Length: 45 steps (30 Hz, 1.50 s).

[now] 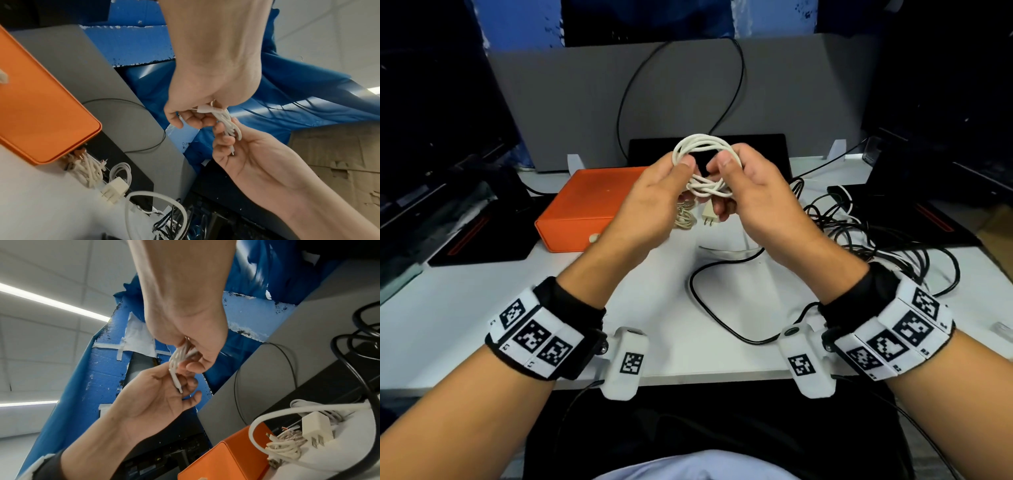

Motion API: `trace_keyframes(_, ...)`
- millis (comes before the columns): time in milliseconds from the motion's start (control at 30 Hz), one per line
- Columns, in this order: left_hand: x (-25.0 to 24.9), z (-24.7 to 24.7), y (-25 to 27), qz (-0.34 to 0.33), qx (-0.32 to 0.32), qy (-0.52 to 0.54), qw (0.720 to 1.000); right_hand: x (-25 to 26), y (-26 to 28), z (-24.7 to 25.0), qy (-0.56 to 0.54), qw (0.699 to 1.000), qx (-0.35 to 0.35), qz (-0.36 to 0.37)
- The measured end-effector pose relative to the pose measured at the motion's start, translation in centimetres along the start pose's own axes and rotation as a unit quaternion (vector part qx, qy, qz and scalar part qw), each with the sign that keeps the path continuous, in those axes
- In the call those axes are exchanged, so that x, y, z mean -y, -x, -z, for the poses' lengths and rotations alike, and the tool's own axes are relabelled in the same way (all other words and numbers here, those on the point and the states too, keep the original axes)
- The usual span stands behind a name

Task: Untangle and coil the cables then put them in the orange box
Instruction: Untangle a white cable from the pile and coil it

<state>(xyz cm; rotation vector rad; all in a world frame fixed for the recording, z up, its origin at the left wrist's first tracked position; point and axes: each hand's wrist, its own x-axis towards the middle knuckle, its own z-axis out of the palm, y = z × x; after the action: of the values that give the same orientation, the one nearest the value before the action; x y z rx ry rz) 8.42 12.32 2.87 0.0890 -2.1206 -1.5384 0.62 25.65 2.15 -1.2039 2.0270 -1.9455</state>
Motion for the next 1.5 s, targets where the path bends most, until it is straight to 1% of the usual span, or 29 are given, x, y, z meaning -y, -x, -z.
trace_keyframes(100, 0.1, -0.1, 0.0, 0.037, 0.0, 0.061, 0.997, 0.0, 0.1, -0.3, 0.008, 1.0, -0.025, 0.014)
trace_keyframes(167, 0.3, 0.3, -0.1, 0.058, 0.019, 0.103, 0.993, -0.1, 0.2, -0.4, 0.01, 1.0, -0.02, 0.014)
trace_keyframes(233, 0.4, 0.9, -0.5, 0.068, 0.031, 0.091, 0.993, -0.1, 0.2, -0.4, 0.017, 1.0, -0.008, -0.004)
trace_keyframes(300, 0.0, 1.4, -0.7, 0.051, 0.039, -0.018, 0.998, -0.2, 0.3, -0.3, 0.048, 0.998, 0.002, -0.036)
trace_keyframes(367, -0.3, 1.4, -0.5, -0.004, 0.03, -0.145, 0.989, -0.5, 0.5, -0.5, 0.079, 0.996, 0.014, -0.05)
trace_keyframes(400, -0.3, 1.3, -0.2, -0.035, 0.023, -0.203, 0.978, -0.7, 0.5, -0.7, 0.089, 0.995, 0.019, -0.048)
trace_keyframes(467, 0.1, 0.8, 0.2, -0.077, 0.014, -0.32, 0.944, -0.9, 0.6, -0.9, 0.114, 0.992, 0.014, -0.042)
trace_keyframes(500, 0.4, 0.6, 0.2, -0.085, 0.011, -0.366, 0.927, -0.8, 0.7, -1.0, 0.128, 0.991, 0.008, -0.037)
trace_keyframes(567, 0.8, 0.3, 0.2, -0.085, 0.015, -0.409, 0.908, -0.5, 0.7, -0.9, 0.145, 0.989, -0.006, -0.022)
trace_keyframes(633, 0.7, 0.4, 0.1, -0.109, 0.024, -0.404, 0.908, -0.1, 0.7, -0.6, 0.149, 0.989, -0.019, 0.002)
trace_keyframes(733, 0.3, 0.8, 0.2, -0.161, 0.022, -0.315, 0.935, 0.1, 0.6, -0.4, 0.149, 0.986, -0.047, 0.052)
trace_keyframes(800, 0.0, 0.6, 0.5, -0.181, 0.025, -0.234, 0.955, 0.0, 0.5, -0.4, 0.114, 0.989, -0.063, 0.075)
trace_keyframes(833, -0.1, 0.4, 0.6, -0.177, 0.035, -0.188, 0.965, 0.0, 0.5, -0.5, 0.09, 0.991, -0.065, 0.079)
trace_keyframes(900, -0.5, -0.1, 0.9, -0.144, 0.059, -0.088, 0.984, -0.1, 0.4, -0.5, 0.058, 0.993, -0.059, 0.079)
trace_keyframes(967, -0.9, -0.2, 1.0, -0.103, 0.073, -0.031, 0.992, -0.1, 0.3, -0.4, 0.06, 0.994, -0.056, 0.078)
trace_keyframes(1000, -1.0, -0.1, 1.0, -0.093, 0.074, -0.036, 0.992, 0.0, 0.2, -0.4, 0.07, 0.993, -0.057, 0.078)
trace_keyframes(1033, -1.1, 0.1, 0.9, -0.097, 0.068, -0.065, 0.991, 0.1, 0.2, -0.3, 0.087, 0.991, -0.059, 0.079)
trace_keyframes(1067, -1.1, 0.2, 0.7, -0.111, 0.054, -0.119, 0.985, 0.2, 0.1, -0.2, 0.111, 0.989, -0.063, 0.081)
trace_keyframes(1133, -0.8, 0.4, 0.5, -0.132, 0.008, -0.261, 0.956, 0.6, 0.2, 0.1, 0.167, 0.98, -0.074, 0.082)
trace_keyframes(1167, -0.6, 0.4, 0.5, -0.133, -0.02, -0.32, 0.938, 0.9, 0.2, 0.2, 0.191, 0.975, -0.079, 0.082)
trace_keyframes(1200, -0.5, 0.4, 0.5, -0.134, -0.045, -0.355, 0.924, 1.1, 0.3, 0.3, 0.21, 0.971, -0.083, 0.083)
trace_keyframes(1233, -0.5, 0.4, 0.6, -0.141, -0.067, -0.367, 0.917, 1.2, 0.3, 0.5, 0.224, 0.967, -0.088, 0.083)
trace_keyframes(1300, -0.7, 0.5, 0.5, -0.156, -0.096, -0.365, 0.913, 1.3, 0.1, 0.7, 0.241, 0.962, -0.099, 0.083)
trace_keyframes(1400, -1.1, 0.3, 0.7, -0.146, -0.088, -0.385, 0.907, 1.1, 0.2, 0.7, 0.243, 0.962, -0.095, 0.081)
trace_keyframes(1467, -0.9, -0.2, 0.7, -0.132, -0.077, -0.404, 0.902, 1.0, 0.5, 0.2, 0.22, 0.968, -0.077, 0.091)
trace_keyframes(1500, -0.8, -0.4, 0.6, -0.125, -0.074, -0.398, 0.906, 1.0, 0.7, 0.0, 0.202, 0.972, -0.071, 0.097)
